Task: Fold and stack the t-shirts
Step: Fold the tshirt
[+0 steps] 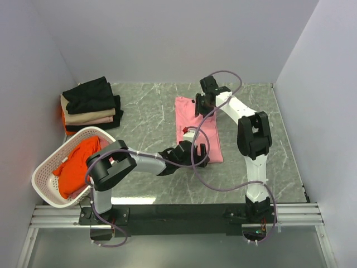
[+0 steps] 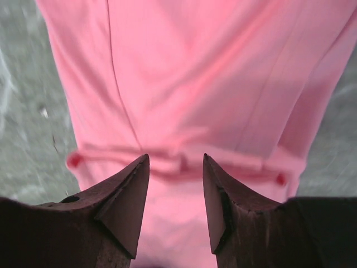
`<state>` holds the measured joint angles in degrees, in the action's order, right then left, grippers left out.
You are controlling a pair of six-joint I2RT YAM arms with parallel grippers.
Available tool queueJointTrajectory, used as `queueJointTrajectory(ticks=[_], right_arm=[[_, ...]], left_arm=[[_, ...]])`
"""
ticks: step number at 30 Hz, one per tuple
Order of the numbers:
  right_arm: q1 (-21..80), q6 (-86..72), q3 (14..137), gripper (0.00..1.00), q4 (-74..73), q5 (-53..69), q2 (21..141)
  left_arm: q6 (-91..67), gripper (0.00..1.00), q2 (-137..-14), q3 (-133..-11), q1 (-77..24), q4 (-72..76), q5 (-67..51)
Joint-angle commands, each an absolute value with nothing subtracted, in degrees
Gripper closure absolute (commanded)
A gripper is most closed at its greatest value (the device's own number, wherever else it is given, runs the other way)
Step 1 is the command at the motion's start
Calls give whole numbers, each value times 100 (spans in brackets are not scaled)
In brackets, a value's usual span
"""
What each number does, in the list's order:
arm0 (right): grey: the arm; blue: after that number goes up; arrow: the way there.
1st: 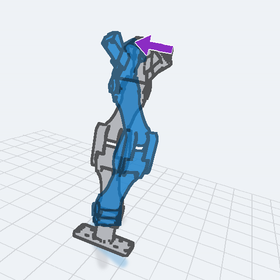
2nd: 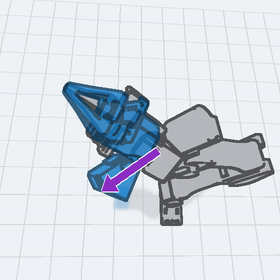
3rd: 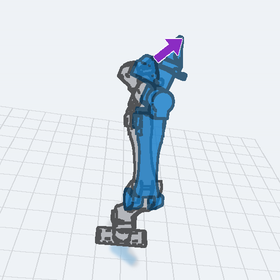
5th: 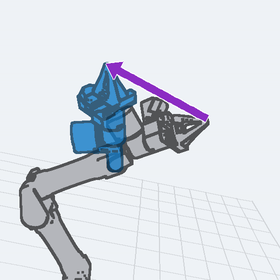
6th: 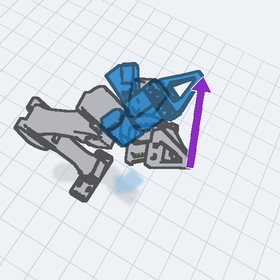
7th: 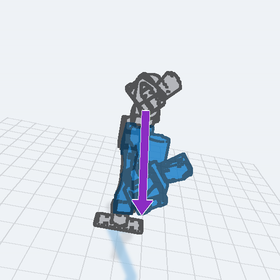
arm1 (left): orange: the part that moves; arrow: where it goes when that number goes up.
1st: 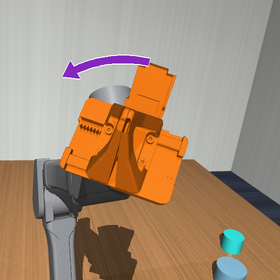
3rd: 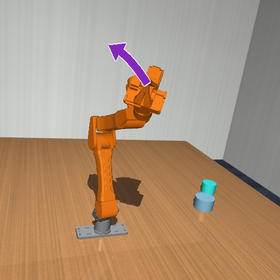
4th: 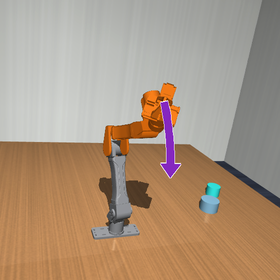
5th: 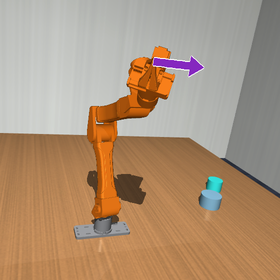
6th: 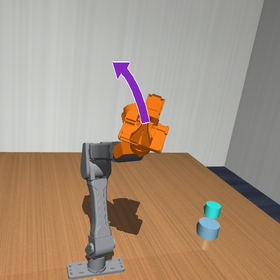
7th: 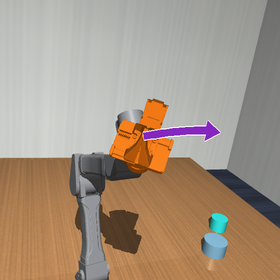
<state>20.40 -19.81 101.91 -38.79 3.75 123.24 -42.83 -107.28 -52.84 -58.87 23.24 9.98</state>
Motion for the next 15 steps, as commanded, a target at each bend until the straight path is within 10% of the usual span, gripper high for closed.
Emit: queueJointTrajectory(ticks=[1,15], right_arm=[[1916,-1898,10791,50,-4200,88,12577],[1907,-2100,8009,47,-3358,185,9891]], left_arm=[[-4526,16,-10618,-4992,-6038,1899,914],[-4254,14,-9248,-5431,-6143,704,1537]])
